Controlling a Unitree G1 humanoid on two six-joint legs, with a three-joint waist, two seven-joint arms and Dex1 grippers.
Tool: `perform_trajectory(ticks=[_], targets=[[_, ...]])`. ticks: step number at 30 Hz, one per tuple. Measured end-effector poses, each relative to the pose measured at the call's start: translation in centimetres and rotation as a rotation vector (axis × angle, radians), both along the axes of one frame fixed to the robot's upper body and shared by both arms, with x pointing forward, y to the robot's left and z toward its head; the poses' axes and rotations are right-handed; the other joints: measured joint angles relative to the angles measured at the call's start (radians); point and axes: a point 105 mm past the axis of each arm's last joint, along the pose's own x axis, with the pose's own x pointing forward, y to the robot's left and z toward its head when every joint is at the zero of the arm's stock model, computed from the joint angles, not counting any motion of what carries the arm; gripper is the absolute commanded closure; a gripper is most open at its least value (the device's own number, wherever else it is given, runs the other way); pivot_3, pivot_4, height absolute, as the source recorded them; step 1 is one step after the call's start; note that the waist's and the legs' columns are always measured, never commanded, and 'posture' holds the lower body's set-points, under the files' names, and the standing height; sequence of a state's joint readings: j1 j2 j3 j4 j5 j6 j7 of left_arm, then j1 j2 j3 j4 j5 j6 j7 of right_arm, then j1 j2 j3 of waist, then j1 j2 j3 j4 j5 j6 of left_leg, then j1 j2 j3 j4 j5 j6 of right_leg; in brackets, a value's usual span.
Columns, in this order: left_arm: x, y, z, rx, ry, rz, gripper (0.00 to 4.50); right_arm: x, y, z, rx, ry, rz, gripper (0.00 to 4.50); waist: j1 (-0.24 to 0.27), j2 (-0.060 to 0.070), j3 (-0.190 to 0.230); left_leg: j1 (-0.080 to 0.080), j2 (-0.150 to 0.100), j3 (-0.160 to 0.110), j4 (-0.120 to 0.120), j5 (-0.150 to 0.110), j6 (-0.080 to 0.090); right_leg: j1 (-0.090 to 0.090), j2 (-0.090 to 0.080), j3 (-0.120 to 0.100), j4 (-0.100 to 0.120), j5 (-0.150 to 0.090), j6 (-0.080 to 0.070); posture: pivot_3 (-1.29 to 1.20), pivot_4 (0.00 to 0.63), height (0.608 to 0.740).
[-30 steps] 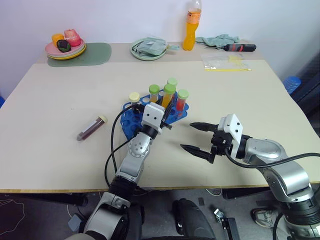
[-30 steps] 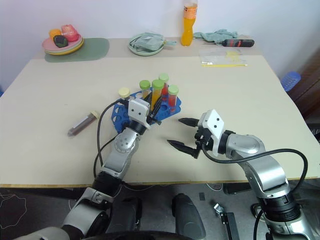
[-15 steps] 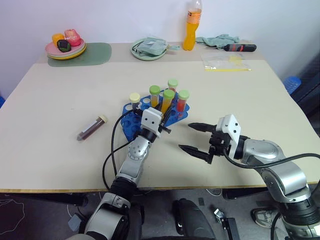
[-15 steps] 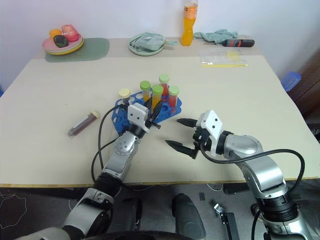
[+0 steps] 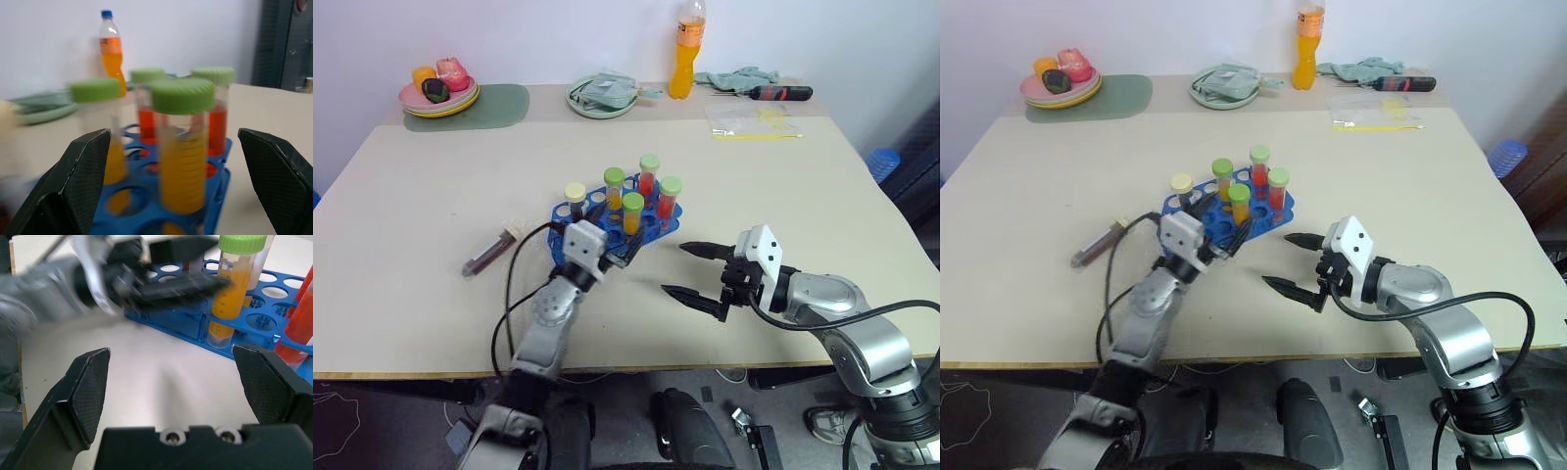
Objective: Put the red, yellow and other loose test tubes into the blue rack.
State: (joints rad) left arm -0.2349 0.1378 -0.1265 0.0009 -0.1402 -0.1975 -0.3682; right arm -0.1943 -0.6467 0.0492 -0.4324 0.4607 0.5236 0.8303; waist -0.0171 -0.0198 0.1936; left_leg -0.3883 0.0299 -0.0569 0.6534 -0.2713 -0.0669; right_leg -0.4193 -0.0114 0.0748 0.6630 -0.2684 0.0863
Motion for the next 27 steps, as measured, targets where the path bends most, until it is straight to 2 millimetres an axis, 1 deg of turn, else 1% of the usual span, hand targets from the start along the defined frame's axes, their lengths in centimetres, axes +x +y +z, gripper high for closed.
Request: perform_trajectory(ticks=[4,5,7,9,11,13,14,15,17,19,21,24,27], targets=[[-2.0,3.4,2.6,0.057,-0.005,0.012,0.24,0.0,0.1,0.0,0.004,0.0,0.004,0.1,0.0,0.0,0.0,0.0,0.0,0.0,0.0,0.0,0.0,0.0,0.0,0.0,0.0,0.0,0.0,0.0,0.15,0.74],[-2.5,4.1,3.0,0.061,0.021,0.003,0.1,0.0,0.1,0.1,0.005,0.0,0.005,0.1,0.0,0.0,0.0,0.0,0.0,0.0,0.0,0.0,0.0,0.0,0.0,0.0,0.0,0.0,0.0,0.0,0.15,0.74],[-3.7,5.4,3.4,0.051,0.111,-0.042,0.1,0.0,0.1,0.1,0.006,-0.002,0.008,0.1,-0.002,0.0,0.0,0.0,0.001,0.0,0.0,0.0,0.0,0.0,0.0,0.0,0.0,0.0,0.0,0.0,0.15,0.74],[-4.5,7.3,3.6,0.05,0.251,-0.063,0.1,0.0,0.2,0.2,0.009,-0.006,0.011,0.1,-0.003,0.0,0.0,0.0,0.001,0.0,0.0,0.0,0.0,0.0,0.0,-0.001,0.0,0.0,0.0,0.0,0.15,0.74],[-4.4,9.7,4.3,0.09,0.363,-0.013,0.1,0.0,0.3,0.2,0.012,-0.006,0.016,0.1,-0.003,-0.001,0.001,0.0,0.001,-0.001,0.0,0.0,0.0,0.0,0.001,-0.002,0.001,0.0,0.0,0.0,0.15,0.74],[-4.1,12.5,5.4,0.255,0.503,0.041,0.1,0.1,0.5,0.4,0.013,-0.012,0.03,0.1,-0.003,-0.002,0.002,0.0,0.001,-0.003,0.0,0.0,0.0,0.0,0.001,-0.003,0.0,-0.001,-0.001,0.0,0.15,0.74],[-4.0,13.9,6.4,0.317,0.541,0.074,0.1,0.2,0.6,0.3,0.013,-0.01,0.037,0.1,-0.003,-0.002,0.002,0.0,0.001,-0.002,0.0,0.0,0.0,0.0,0.001,-0.003,0.0,-0.001,-0.001,0.0,0.15,0.74],[-4.0,14.8,7.5,0.358,0.558,0.094,0.1,0.3,0.7,0.2,0.016,-0.009,0.04,0.1,-0.003,-0.001,0.002,0.0,0.0,0.0,0.0,0.0,0.0,0.0,0.0,-0.002,0.0,-0.001,0.0,0.0,0.15,0.74],[-3.5,15.9,8.5,0.414,0.633,0.117,0.1,0.5,1.1,0.2,0.027,-0.009,0.052,0.1,-0.001,-0.001,0.002,-0.001,0.0,-0.001,-0.001,0.0,0.0,-0.001,0.0,-0.003,-0.001,-0.001,0.0,0.0,0.15,0.74],[-2.3,16.6,8.2,0.433,0.75,0.137,0.1,0.6,1.3,0.1,0.027,-0.01,0.062,0.1,0.002,-0.001,0.002,-0.001,0.0,-0.002,-0.001,0.0,0.0,-0.001,0.0,-0.003,-0.001,-0.001,0.0,0.0,0.15,0.74],[-1.2,17.2,7.3,0.47,0.869,0.162,0.1,0.8,1.5,0.2,0.026,-0.021,0.07,0.1,-0.002,-0.001,0.002,-0.001,0.0,-0.001,-0.002,0.0,0.0,-0.002,0.0,-0.003,-0.001,-0.001,0.0,0.0,0.15,0.74],[-0.5,17.0,5.4,0.548,1.005,0.127,0.1,0.9,1.4,0.1,0.022,-0.02,0.063,0.1,-0.006,-0.001,0.002,-0.003,0.0,-0.001,-0.002,0.0,0.0,-0.004,0.0,-0.002,0.0,-0.001,0.0,0.0,0.15,0.74],[1.0,16.8,3.4,0.636,1.082,0.119,0.1,0.9,1.3,0.1,0.023,-0.023,0.058,0.1,-0.005,-0.001,0.002,-0.003,0.0,-0.001,-0.003,0.0,0.0,-0.005,0.001,-0.003,0.001,-0.002,-0.001,0.0,0.15,0.74]])
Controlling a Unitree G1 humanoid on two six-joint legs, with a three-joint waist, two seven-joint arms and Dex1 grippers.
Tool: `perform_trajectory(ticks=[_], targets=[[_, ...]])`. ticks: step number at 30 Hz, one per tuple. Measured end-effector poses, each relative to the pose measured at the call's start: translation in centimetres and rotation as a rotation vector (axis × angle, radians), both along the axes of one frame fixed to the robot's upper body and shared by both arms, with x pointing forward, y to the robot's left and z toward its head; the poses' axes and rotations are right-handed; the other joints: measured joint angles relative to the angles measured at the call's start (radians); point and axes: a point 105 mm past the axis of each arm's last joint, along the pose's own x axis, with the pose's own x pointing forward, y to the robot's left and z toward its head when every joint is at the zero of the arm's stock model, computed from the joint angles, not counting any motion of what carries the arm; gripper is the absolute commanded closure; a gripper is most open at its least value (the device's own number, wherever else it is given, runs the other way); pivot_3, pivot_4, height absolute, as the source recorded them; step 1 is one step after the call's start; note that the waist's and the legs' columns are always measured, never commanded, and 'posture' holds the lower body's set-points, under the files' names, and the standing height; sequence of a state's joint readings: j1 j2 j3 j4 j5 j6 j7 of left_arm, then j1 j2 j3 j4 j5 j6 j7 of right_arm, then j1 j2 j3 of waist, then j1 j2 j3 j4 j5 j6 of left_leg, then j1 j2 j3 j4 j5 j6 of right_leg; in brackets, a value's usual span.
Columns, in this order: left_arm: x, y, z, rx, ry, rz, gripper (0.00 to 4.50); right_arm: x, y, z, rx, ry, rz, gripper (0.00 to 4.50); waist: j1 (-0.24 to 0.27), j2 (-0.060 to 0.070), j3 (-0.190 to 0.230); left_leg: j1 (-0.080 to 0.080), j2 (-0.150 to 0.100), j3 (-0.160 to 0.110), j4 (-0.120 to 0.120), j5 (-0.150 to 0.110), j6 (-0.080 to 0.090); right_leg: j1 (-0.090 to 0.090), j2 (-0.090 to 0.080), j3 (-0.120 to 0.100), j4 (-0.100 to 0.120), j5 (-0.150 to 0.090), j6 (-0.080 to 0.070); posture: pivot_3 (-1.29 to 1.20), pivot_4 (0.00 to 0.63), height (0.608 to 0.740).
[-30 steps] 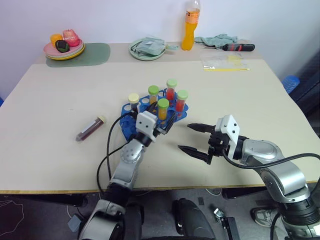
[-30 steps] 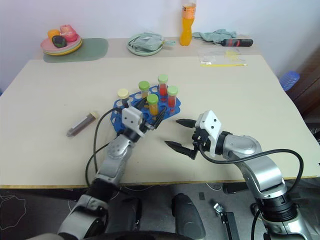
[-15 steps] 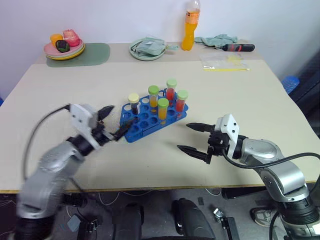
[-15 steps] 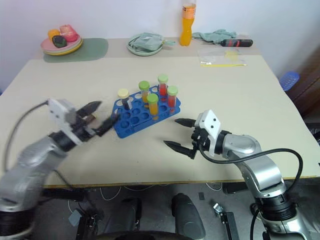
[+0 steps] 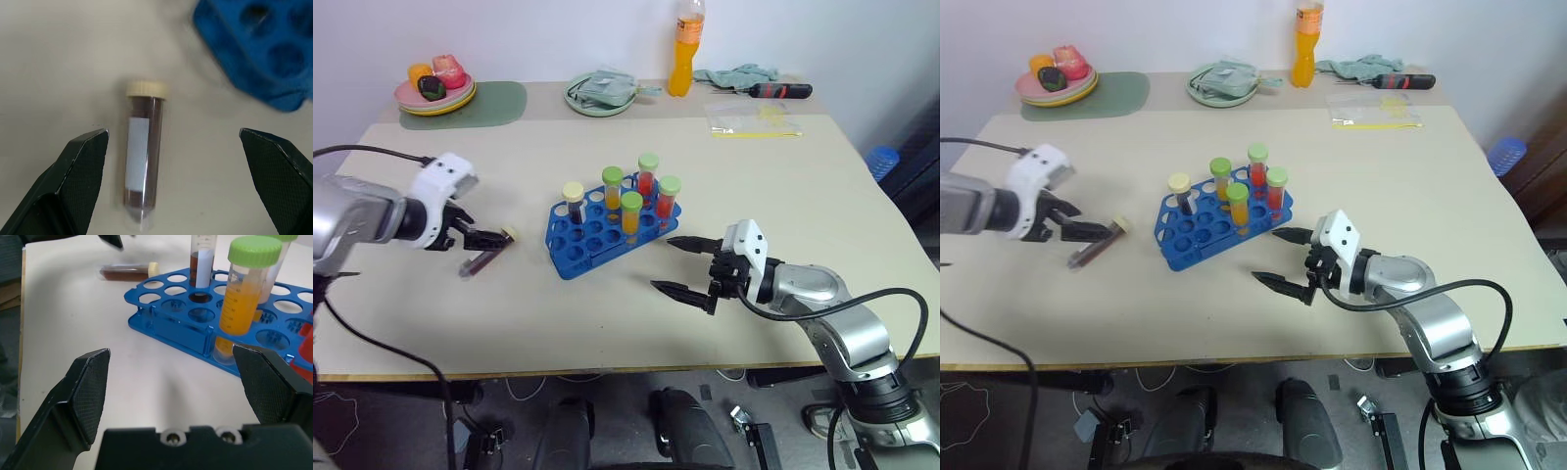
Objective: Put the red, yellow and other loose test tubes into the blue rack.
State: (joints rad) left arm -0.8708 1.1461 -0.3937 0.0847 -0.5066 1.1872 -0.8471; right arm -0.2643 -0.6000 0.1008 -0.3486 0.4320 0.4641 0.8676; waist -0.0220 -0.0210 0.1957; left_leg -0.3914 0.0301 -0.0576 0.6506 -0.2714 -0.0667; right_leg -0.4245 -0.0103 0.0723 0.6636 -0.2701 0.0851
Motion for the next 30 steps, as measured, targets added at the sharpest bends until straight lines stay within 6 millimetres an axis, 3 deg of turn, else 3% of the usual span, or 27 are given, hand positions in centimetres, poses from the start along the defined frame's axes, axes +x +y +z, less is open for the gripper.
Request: perform_trajectory(ticks=[4,8,11,16,17,22,25,27,30], targets=[[1.0,0.8,-2.3,0.065,0.096,-0.002,0.1,0.0,-0.3,-0.4,-0.001,0.007,-0.025,0.1,-0.004,0.0,0.0,-0.001,0.0,0.0,0.0,0.0,0.0,-0.001,0.0,0.0,0.0,0.0,0.0,0.0,0.15,0.74],[1.7,1.5,-2.8,0.108,0.121,-0.006,0.1,-0.3,-0.4,-0.6,0.002,0.01,-0.042,0.1,-0.001,0.0,0.0,-0.001,0.0,0.0,0.001,0.0,0.0,-0.001,0.0,0.0,0.0,0.0,0.0,0.0,0.15,0.74],[1.9,1.6,-3.4,0.135,0.144,-0.021,0.94,-0.4,-0.3,-0.5,0.005,0.003,-0.046,0.1,0.0,0.0,0.0,-0.001,0.0,0.0,0.001,0.0,0.0,-0.001,0.0,0.0,0.0,0.0,0.0,0.0,0.15,0.74],[2.0,1.6,-4.1,0.144,0.176,-0.031,3.55,-0.4,-0.1,-0.4,0.014,-0.002,-0.047,0.1,0.0,0.0,0.0,-0.001,0.0,0.0,0.001,0.0,0.0,-0.001,0.0,0.0,0.0,0.0,0.0,0.0,0.15,0.74],[2.0,1.6,-4.1,0.148,0.177,-0.033,3.79,-0.4,-0.1,-0.4,0.015,-0.002,-0.046,0.1,-0.001,0.0,0.0,-0.001,0.0,0.0,0.001,0.0,0.0,-0.001,0.0,0.0,0.001,0.0,0.0,0.0,0.15,0.74],[1.9,2.4,-3.6,0.137,0.15,-0.024,3.79,-0.4,0.2,-0.3,0.013,-0.01,-0.038,0.1,-0.006,0.0,0.0,-0.001,0.0,0.0,0.001,0.0,0.0,-0.001,0.0,0.0,0.001,0.0,0.0,0.0,0.15,0.74],[3.2,3.0,-0.3,0.011,-0.096,0.009,3.79,-0.4,0.1,-0.3,0.012,-0.008,-0.039,0.1,-0.011,-0.001,0.0,-0.002,0.001,-0.002,0.002,0.0,0.0,-0.001,-0.001,-0.001,0.001,0.0,0.0,0.0,0.15,0.74],[4.0,2.2,4.5,-0.116,-0.45,-0.042,3.79,-0.5,-0.1,-0.6,0.011,0.002,-0.05,0.1,-0.011,-0.001,0.0,-0.003,0.001,-0.002,0.002,0.0,0.0,-0.001,-0.002,-0.001,0.001,0.0,0.0,0.0,0.15,0.74],[0.6,-0.5,9.7,-0.42,-0.752,-0.141,3.79,-0.7,-0.4,-0.9,0.01,0.012,-0.058,0.1,-0.013,0.0,0.0,-0.003,0.0,0.001,0.002,0.0,0.0,-0.001,-0.005,0.0,0.0,0.0,0.001,0.0,0.15,0.74]])
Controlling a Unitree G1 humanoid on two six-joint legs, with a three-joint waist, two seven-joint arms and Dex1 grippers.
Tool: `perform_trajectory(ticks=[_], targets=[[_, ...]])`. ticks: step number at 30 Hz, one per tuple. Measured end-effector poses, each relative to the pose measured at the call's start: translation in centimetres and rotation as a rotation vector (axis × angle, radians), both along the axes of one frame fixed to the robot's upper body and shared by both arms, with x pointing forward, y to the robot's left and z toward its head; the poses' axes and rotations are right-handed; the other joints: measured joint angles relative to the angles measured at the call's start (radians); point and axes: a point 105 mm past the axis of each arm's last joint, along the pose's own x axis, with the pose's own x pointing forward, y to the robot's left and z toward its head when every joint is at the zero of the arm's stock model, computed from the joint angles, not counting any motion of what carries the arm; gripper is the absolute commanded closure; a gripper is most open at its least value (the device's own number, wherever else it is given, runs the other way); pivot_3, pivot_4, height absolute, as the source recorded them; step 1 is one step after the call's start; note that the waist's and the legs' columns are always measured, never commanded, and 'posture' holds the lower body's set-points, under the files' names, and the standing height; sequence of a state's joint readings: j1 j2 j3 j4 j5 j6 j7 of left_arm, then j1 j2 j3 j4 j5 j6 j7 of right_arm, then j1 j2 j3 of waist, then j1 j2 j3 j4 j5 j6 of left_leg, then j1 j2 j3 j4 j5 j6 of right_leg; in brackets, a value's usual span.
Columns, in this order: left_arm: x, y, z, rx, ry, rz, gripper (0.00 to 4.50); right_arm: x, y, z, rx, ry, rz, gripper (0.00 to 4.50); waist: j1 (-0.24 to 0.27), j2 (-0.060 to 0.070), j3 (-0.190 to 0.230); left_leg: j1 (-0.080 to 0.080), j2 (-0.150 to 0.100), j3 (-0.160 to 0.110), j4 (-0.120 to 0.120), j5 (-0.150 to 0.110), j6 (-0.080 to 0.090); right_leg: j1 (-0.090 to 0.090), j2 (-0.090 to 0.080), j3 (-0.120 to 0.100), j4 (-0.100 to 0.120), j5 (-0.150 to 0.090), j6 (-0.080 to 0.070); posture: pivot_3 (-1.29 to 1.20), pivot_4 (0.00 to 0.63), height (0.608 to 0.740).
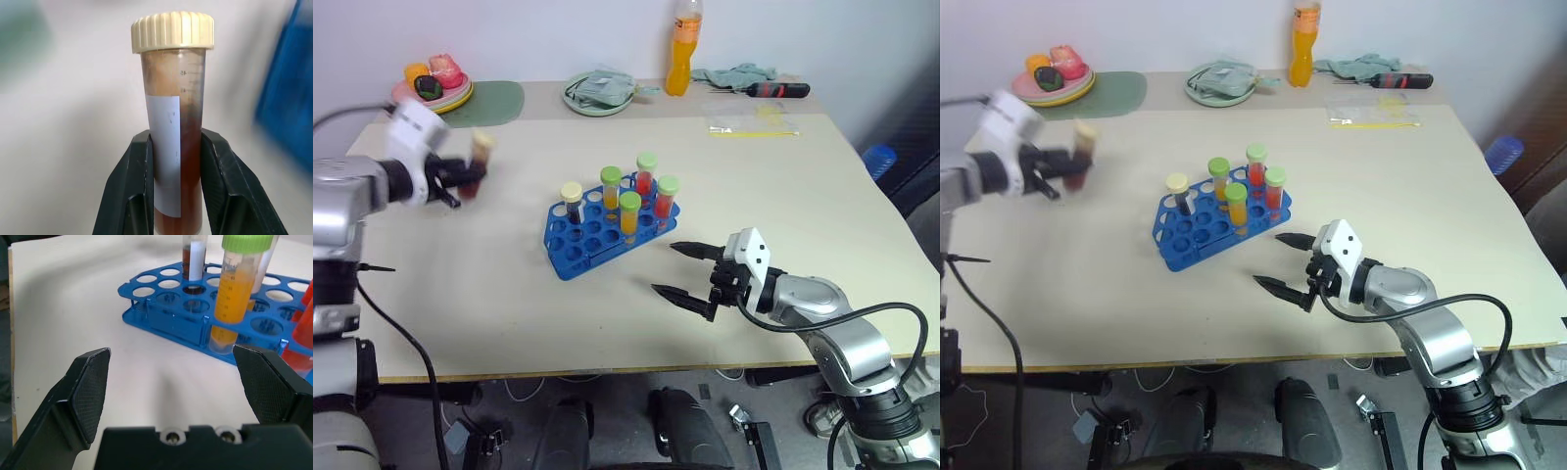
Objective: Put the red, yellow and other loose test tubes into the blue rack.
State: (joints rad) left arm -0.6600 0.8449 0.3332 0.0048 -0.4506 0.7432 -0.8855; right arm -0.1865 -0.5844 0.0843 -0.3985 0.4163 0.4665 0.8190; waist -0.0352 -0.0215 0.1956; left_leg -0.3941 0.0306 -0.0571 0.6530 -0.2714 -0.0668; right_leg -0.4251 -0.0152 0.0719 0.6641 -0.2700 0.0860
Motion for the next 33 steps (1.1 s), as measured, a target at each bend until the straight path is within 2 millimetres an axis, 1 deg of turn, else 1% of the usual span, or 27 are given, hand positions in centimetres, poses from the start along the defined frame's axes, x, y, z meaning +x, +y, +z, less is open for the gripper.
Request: perform_trajectory(ticks=[1,2,3,4,5,6,7,8,11,14,17,19,21,24,26,33], targets=[[-1.2,-1.0,0.4,-0.058,-0.041,-0.056,3.79,0.0,-0.1,0.0,-0.001,0.0,-0.002,0.1,-0.001,0.0,0.0,0.0,0.0,0.001,0.001,0.0,0.0,0.0,0.0,0.0,0.001,0.0,0.0,0.0,0.15,0.74],[-2.5,-2.0,0.2,-0.095,-0.071,-0.093,3.79,0.0,-0.1,0.0,-0.001,-0.001,-0.003,0.1,-0.002,0.0,0.0,0.001,0.0,0.001,0.001,0.0,0.0,0.001,0.0,0.001,0.001,0.0,0.0,0.0,0.15,0.74],[-4.1,-3.6,-0.7,-0.104,-0.098,-0.128,3.79,0.1,-0.2,0.1,-0.003,-0.003,-0.005,0.1,-0.005,0.0,0.0,0.003,0.0,0.001,0.001,0.0,0.0,0.003,0.0,0.001,0.001,0.0,0.0,0.0,0.15,0.74],[-5.0,-4.9,-1.9,-0.093,-0.099,-0.144,3.79,0.2,-0.3,0.2,-0.004,-0.005,-0.006,0.1,-0.006,0.0,-0.001,0.004,0.0,0.001,0.001,0.0,0.0,0.004,0.0,0.001,0.001,0.0,0.0,0.0,0.15,0.74],[-6.2,-7.3,-3.9,-0.066,-0.089,-0.175,3.79,0.3,-0.4,0.3,-0.006,-0.007,-0.007,0.1,-0.005,0.0,-0.001,0.004,-0.001,0.0,0.001,0.0,0.0,0.004,0.001,0.001,0.001,0.0,0.0,0.0,0.15,0.74],[-6.9,-8.9,-5.4,-0.054,-0.079,-0.194,3.79,0.5,-0.4,0.4,-0.008,-0.011,-0.005,0.1,-0.005,0.0,-0.001,0.004,0.0,0.0,0.002,0.0,0.0,0.005,0.001,0.002,0.001,0.0,0.0,0.0,0.15,0.74],[-7.4,-10.6,-6.4,-0.075,-0.098,-0.194,3.79,0.7,-0.4,0.6,-0.009,-0.016,0.0,0.1,-0.002,0.0,-0.001,0.004,-0.001,0.0,0.003,0.0,0.0,0.005,0.002,0.002,0.001,0.0,0.0,0.0,0.15,0.74],[-7.6,-12.0,-6.8,-0.105,-0.127,-0.183,3.79,0.9,-0.3,0.7,-0.011,-0.021,0.007,0.1,0.001,0.0,-0.001,0.004,0.0,-0.001,0.005,0.0,0.0,0.006,0.003,0.001,0.001,0.0,0.0,0.0,0.15,0.74],[-7.6,-14.0,-7.5,-0.126,-0.22,-0.115,3.79,1.1,0.0,0.9,-0.02,-0.029,0.031,0.1,0.001,0.0,-0.001,0.006,0.0,-0.001,0.006,0.0,0.0,0.009,0.004,0.001,0.001,0.001,0.0,0.0,0.15,0.74],[-6.9,-14.8,-9.0,-0.117,-0.245,-0.087,3.79,1.3,-0.1,0.7,-0.027,-0.02,0.037,0.1,-0.001,0.001,-0.001,0.007,0.0,-0.001,0.006,0.0,0.001,0.009,0.004,0.001,0.001,0.0,0.0,0.0,0.15,0.74],[-5.6,-15.1,-11.0,-0.133,-0.207,-0.039,3.79,1.4,-0.1,0.7,-0.032,-0.021,0.043,0.1,-0.001,0.001,-0.001,0.007,0.0,-0.001,0.006,-0.001,0.001,0.01,0.004,0.001,0.001,0.0,0.0,0.0,0.15,0.74],[-4.9,-15.2,-11.9,-0.142,-0.174,-0.017,3.79,1.4,-0.1,0.7,-0.033,-0.021,0.043,0.1,-0.001,0.001,-0.001,0.007,0.0,-0.001,0.006,-0.001,0.001,0.009,0.004,0.001,0.001,0.0,0.0,0.0,0.15,0.74],[-4.4,-15.3,-12.2,-0.135,-0.17,-0.006,3.79,1.4,-0.1,0.7,-0.033,-0.021,0.042,0.1,-0.001,0.001,-0.001,0.007,0.0,-0.001,0.006,-0.001,0.002,0.009,0.004,0.001,0.001,0.0,0.0,0.0,0.15,0.74],[-3.9,-15.3,-12.0,-0.126,-0.187,-0.006,3.79,1.3,-0.2,0.6,-0.033,-0.018,0.033,0.1,-0.001,0.001,-0.001,0.007,0.0,-0.001,0.006,-0.001,0.002,0.009,0.004,0.001,0.001,0.0,0.0,0.0,0.15,0.74],[-3.6,-15.3,-12.4,-0.123,-0.179,-0.003,3.79,1.1,-0.2,0.4,-0.033,-0.014,0.026,0.1,-0.002,0.001,-0.001,0.007,0.0,-0.001,0.006,-0.001,0.002,0.009,0.004,0.001,0.001,0.0,0.0,0.0,0.15,0.74],[-3.1,-15.0,-12.3,-0.093,-0.209,0.005,3.79,0.9,-0.1,0.6,-0.033,-0.025,0.024,0.1,-0.002,0.001,-0.001,0.007,0.0,-0.001,0.006,-0.001,0.002,0.01,0.004,0.001,0.001,0.0,0.0,0.0,0.15,0.74]])
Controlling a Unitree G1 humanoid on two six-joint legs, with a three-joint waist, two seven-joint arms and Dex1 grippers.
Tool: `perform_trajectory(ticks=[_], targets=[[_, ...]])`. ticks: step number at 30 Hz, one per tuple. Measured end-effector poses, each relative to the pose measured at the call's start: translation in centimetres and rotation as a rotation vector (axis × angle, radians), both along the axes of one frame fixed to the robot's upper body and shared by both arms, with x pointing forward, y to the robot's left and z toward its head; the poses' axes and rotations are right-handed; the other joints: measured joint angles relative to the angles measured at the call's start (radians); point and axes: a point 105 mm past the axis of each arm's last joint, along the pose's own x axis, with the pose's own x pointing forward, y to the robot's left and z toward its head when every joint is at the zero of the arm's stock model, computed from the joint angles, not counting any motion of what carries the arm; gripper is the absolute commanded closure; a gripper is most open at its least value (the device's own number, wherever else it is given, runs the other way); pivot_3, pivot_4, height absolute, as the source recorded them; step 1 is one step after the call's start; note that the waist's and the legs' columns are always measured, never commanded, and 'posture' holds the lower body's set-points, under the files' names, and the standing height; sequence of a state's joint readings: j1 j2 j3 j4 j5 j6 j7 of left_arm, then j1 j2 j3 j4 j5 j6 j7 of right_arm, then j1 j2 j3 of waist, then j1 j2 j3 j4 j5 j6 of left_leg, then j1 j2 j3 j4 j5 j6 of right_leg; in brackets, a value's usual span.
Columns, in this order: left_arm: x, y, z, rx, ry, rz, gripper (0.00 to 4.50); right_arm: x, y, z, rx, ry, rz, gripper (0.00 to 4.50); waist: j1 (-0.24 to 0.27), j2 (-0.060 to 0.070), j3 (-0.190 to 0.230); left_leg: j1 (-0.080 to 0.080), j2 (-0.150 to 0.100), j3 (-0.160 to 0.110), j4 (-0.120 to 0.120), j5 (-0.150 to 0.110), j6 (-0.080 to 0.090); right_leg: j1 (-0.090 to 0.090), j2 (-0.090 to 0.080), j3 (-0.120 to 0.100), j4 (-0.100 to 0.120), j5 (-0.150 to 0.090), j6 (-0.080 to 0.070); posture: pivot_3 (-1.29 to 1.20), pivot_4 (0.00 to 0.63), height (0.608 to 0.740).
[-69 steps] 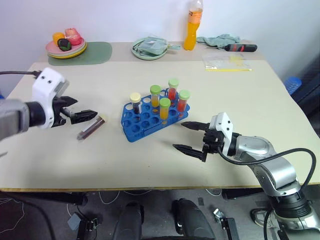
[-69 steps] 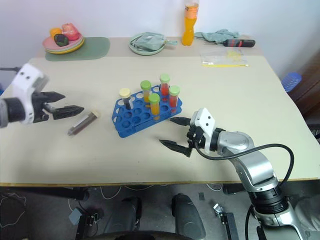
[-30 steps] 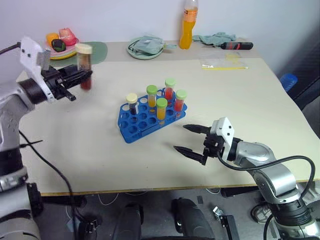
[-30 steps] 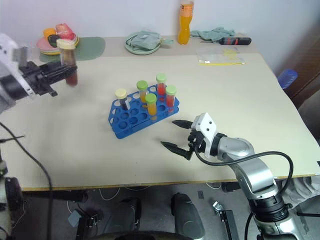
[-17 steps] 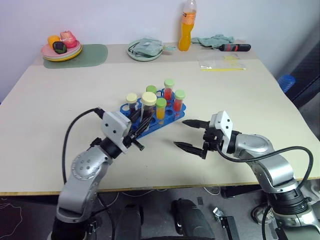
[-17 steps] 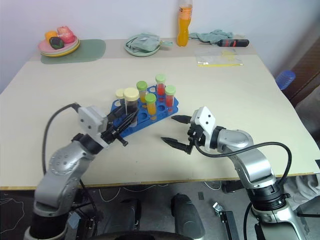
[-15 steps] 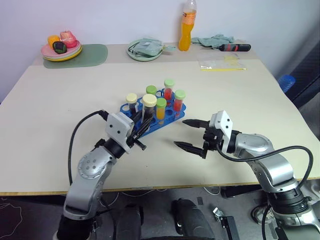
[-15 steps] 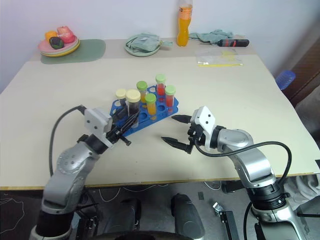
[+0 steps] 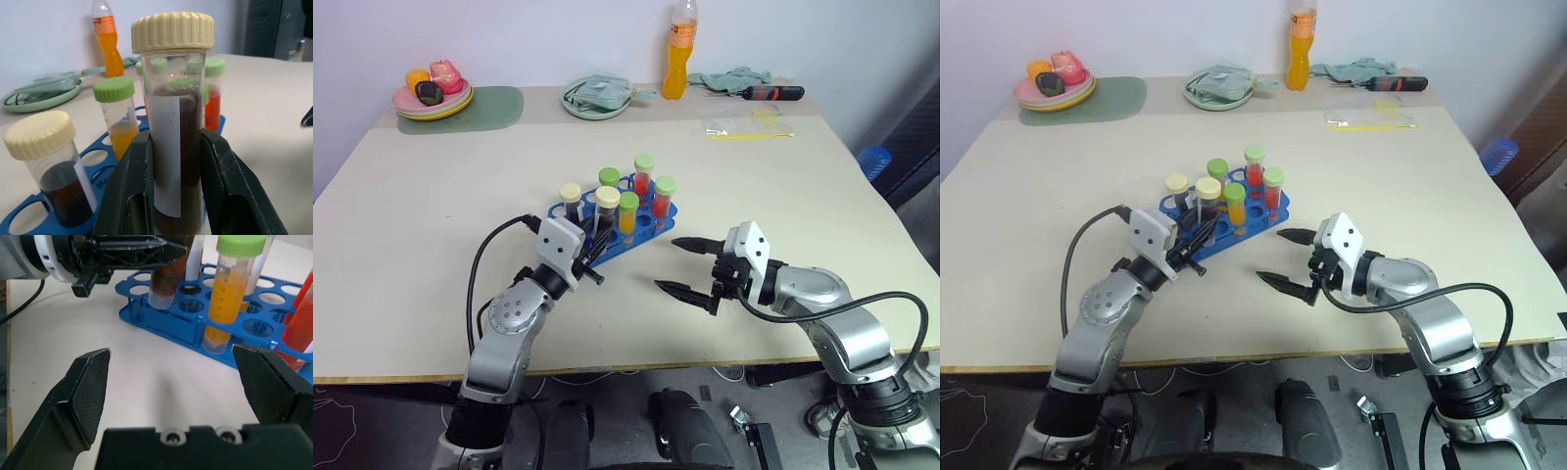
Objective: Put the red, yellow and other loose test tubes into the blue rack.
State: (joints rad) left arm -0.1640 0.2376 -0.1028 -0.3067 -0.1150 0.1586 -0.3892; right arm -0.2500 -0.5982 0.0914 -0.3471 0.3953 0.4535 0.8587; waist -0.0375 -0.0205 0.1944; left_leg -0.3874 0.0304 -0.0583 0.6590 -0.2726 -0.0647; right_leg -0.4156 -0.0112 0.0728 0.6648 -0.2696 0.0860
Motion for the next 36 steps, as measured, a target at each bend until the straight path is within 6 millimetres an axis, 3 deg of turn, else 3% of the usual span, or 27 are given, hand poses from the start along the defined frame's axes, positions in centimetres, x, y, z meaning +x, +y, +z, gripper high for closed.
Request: perform_trajectory(ticks=[11,31,32,36], targets=[[0.3,1.1,-0.2,0.013,-0.013,0.042,3.79,0.0,0.0,0.0,0.002,-0.001,-0.003,0.1,0.0,0.0,0.0,0.0,0.0,0.0,0.0,0.0,0.0,0.0,0.0,0.0,0.0,0.0,0.0,0.0,0.15,0.74],[0.9,0.7,-1.6,-0.023,-0.004,0.027,3.79,0.0,0.1,0.0,0.003,0.002,-0.004,0.1,0.002,0.0,0.0,0.0,0.0,0.0,0.0,0.0,0.0,0.001,0.0,0.0,-0.001,0.0,0.0,0.0,0.15,0.74],[0.9,0.7,-1.6,-0.024,-0.005,0.026,2.78,0.0,0.1,0.0,0.003,0.003,-0.004,0.1,0.002,0.0,0.0,0.0,0.0,0.0,0.0,0.0,0.0,0.001,0.0,0.0,-0.001,0.0,0.0,0.0,0.15,0.74],[0.8,0.8,-1.9,-0.037,0.009,0.026,0.99,-0.1,0.2,0.1,0.002,0.002,0.001,0.1,0.001,0.0,0.0,0.0,0.0,0.0,0.0,0.0,0.0,0.001,0.0,0.0,-0.001,0.0,0.0,0.0,0.15,0.74]])
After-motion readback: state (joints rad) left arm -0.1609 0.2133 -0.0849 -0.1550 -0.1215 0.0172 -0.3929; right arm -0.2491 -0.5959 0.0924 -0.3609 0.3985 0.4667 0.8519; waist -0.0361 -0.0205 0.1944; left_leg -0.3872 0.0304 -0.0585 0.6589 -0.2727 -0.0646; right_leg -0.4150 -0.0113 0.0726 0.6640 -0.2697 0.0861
